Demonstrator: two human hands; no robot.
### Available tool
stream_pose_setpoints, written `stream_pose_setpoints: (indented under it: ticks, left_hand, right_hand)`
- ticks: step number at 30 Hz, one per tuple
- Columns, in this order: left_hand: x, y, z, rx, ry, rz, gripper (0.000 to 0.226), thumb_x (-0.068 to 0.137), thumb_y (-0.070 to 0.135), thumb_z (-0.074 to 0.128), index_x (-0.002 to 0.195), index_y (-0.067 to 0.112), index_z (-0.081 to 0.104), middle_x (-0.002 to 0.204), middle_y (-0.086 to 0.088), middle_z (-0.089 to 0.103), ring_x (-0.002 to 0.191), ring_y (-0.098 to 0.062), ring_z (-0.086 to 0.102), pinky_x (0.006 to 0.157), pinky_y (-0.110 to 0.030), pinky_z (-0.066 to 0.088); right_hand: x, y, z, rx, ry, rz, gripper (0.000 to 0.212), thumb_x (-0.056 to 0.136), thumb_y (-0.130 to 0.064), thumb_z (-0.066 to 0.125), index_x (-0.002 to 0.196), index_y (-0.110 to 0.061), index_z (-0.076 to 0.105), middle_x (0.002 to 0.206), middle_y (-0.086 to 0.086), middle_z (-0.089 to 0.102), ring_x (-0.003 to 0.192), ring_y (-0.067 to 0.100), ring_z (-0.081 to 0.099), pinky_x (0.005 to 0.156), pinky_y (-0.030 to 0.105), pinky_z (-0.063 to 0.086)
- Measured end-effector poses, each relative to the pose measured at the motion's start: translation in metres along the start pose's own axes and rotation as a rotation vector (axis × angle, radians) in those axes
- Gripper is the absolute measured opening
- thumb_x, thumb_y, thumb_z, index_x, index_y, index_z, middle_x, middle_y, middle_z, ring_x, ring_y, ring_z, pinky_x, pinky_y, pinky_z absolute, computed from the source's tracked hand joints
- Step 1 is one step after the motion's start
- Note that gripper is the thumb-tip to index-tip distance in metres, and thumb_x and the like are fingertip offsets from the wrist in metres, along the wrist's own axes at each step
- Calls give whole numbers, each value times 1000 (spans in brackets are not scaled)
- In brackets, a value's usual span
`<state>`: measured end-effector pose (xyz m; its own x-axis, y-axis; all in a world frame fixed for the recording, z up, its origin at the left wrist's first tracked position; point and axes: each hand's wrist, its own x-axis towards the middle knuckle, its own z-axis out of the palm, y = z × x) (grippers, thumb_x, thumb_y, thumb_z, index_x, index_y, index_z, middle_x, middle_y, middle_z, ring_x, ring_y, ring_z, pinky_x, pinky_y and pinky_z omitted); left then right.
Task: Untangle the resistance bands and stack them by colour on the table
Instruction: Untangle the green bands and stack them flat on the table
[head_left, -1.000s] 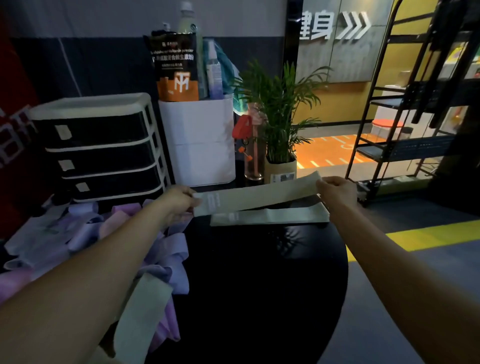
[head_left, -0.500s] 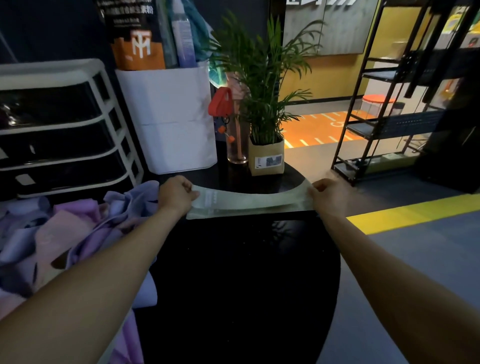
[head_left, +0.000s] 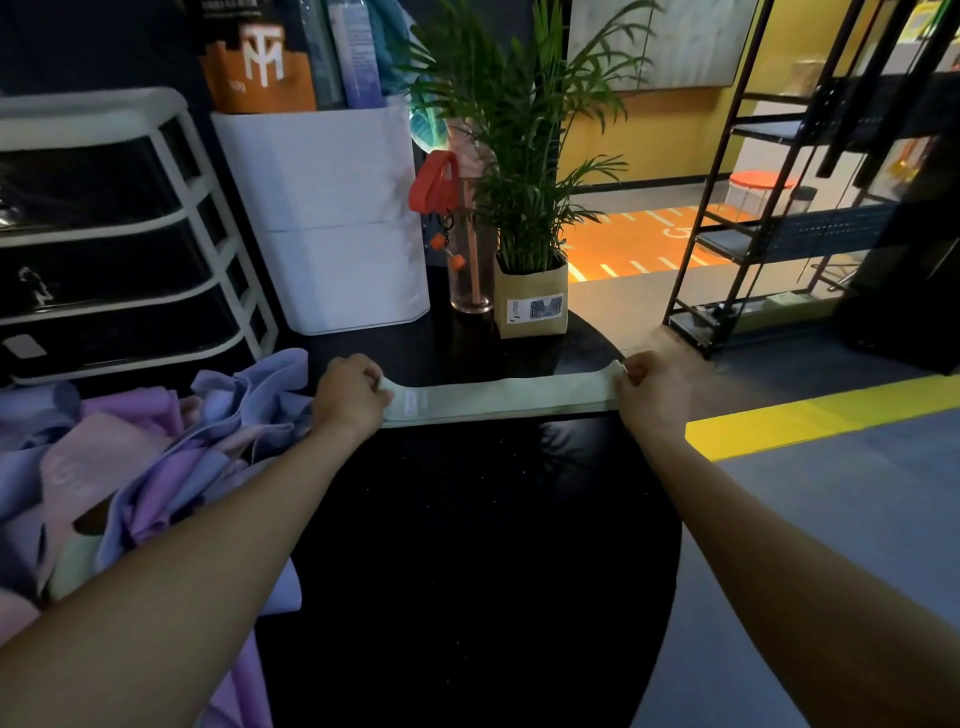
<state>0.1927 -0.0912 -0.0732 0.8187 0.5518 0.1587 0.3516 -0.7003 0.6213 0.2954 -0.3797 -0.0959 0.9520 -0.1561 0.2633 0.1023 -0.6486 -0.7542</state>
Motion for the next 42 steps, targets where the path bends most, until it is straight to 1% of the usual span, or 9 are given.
stream_pose_setpoints:
  ticks: [7,12,16,18,21,27,33,37,42]
  left_hand:
    - [1,-4,2,7,-22,26,14,81,6,64,87,17,57,109,-17,59,97,-32,59,87,-35,47]
    - [0,-1,1,-2,16,69,20,86,18,64,103,9,59,117,-17,52,100,-30,56,90,-32,42]
    - [-8,16,0,62,-138,351,57,79,34,72,129,15,51,132,-9,45,121,-24,47,101,-32,37]
    - [-10,21,2,163,-306,420,74,75,40,74,138,19,41,142,-6,39,131,-24,38,108,-35,32]
    - [-8,22,3,333,-440,434,81,78,44,70,145,23,29,150,-3,32,137,-24,29,112,-34,24]
    - [-2,10,2,365,-520,363,64,87,40,62,142,25,34,139,-6,36,127,-28,35,109,-34,28]
    - [-1,10,3,342,-538,343,61,88,37,61,141,25,35,137,-5,33,127,-26,34,110,-36,28]
    - [-9,14,-3,445,-464,397,66,88,40,59,145,27,27,148,-1,26,135,-25,30,115,-43,18]
    - [-26,27,-33,448,-332,481,53,91,35,56,140,25,37,143,-2,36,131,-23,35,108,-33,25]
  right_hand:
    - [2,1,0,-72,-64,-37,28,85,-5,49,110,-7,63,109,21,61,100,36,56,86,38,46]
    - [-3,-13,-10,-327,-108,-237,39,90,-18,52,129,-13,52,125,18,48,119,35,37,94,36,32]
    - [-14,-45,-19,-380,-498,-561,70,87,-40,61,146,-19,29,149,7,29,136,29,23,108,38,25]
    - [-15,-55,-16,-470,-697,-574,81,85,-45,61,149,-23,18,155,4,17,142,30,13,114,41,18]
    - [-9,-56,-10,-560,-834,-516,82,84,-49,59,150,-27,15,157,2,14,143,30,11,115,42,16]
    - [-6,-52,-6,-558,-833,-479,69,87,-48,56,146,-32,24,139,7,31,128,32,29,105,39,28]
    - [-9,-55,-7,-571,-821,-490,65,89,-45,54,146,-31,26,135,8,31,125,30,31,105,39,29]
    - [-19,-60,-6,-594,-798,-507,70,89,-45,55,148,-30,21,144,7,28,133,31,27,110,40,24]
    - [-42,-88,-8,-482,-733,-567,62,90,-39,56,144,-24,31,142,8,32,132,32,30,109,44,31]
